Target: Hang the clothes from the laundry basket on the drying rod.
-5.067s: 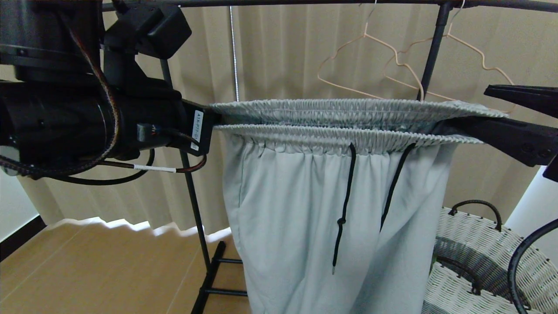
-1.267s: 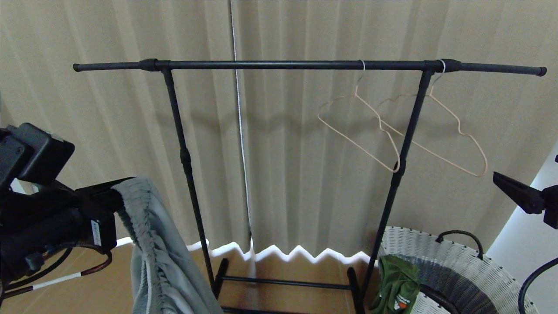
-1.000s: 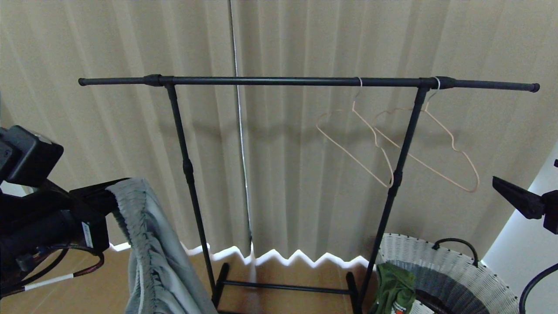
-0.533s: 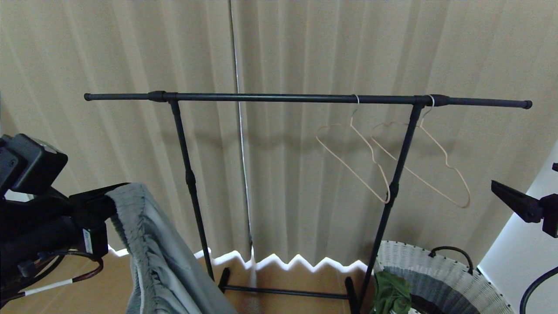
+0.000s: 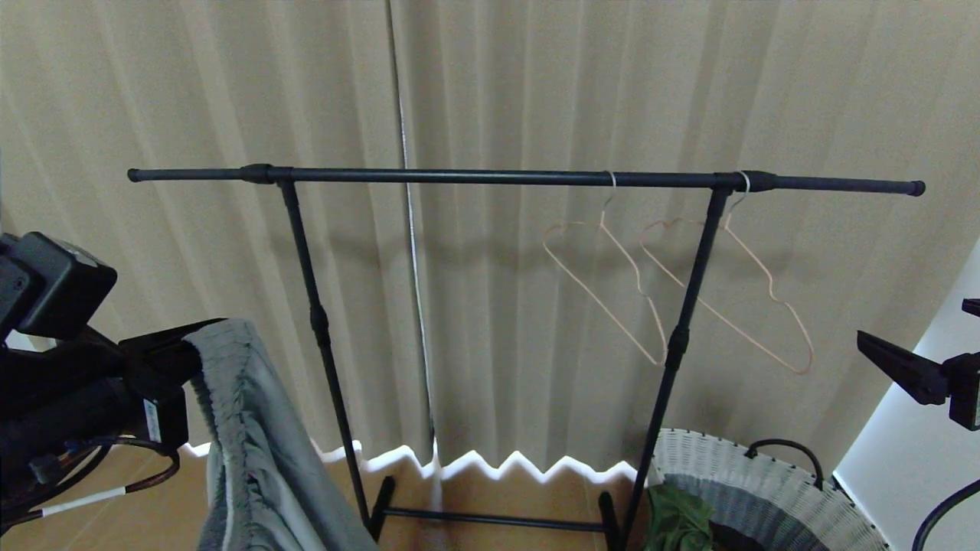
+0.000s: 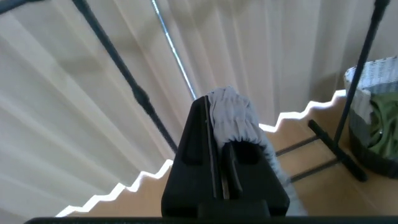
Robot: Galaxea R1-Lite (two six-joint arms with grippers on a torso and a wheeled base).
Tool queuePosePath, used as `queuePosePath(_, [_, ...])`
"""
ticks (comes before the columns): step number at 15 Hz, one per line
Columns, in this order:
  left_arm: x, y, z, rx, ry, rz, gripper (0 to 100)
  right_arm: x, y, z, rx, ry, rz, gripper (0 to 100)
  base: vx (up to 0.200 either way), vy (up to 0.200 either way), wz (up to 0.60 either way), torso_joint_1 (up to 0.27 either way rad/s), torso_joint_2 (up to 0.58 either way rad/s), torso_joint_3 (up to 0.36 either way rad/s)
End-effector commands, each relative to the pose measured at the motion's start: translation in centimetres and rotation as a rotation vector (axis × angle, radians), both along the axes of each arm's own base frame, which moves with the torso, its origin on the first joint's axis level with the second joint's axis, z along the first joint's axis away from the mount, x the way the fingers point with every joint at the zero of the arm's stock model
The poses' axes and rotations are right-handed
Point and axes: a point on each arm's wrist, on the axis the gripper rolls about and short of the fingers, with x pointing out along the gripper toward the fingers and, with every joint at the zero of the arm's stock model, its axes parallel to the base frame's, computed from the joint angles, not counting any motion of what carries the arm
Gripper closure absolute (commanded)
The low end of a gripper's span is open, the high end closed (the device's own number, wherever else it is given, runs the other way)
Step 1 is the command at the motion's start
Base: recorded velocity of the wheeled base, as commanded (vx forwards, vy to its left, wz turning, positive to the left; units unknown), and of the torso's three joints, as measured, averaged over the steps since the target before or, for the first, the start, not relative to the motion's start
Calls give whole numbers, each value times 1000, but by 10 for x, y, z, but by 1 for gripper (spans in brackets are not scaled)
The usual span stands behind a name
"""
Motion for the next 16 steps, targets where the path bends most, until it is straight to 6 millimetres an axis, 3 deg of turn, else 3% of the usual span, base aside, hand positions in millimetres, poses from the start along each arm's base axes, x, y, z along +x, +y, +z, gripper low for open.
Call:
queuePosePath(1, [1,0,-1,3,4,0,100,0,0,0,0,0,1,0,200,-200,0,2,-7,-2])
queuePosePath(10, [-1,1,1,-2,-4,4,100,11,1,-7,-4,49,-1,0,22,-22,0,0,0,1])
queuePosePath(16, [-2,1,-3,9,7,4,100,29,2,-13,-5,103,7,0,200,0,0,1,1,3])
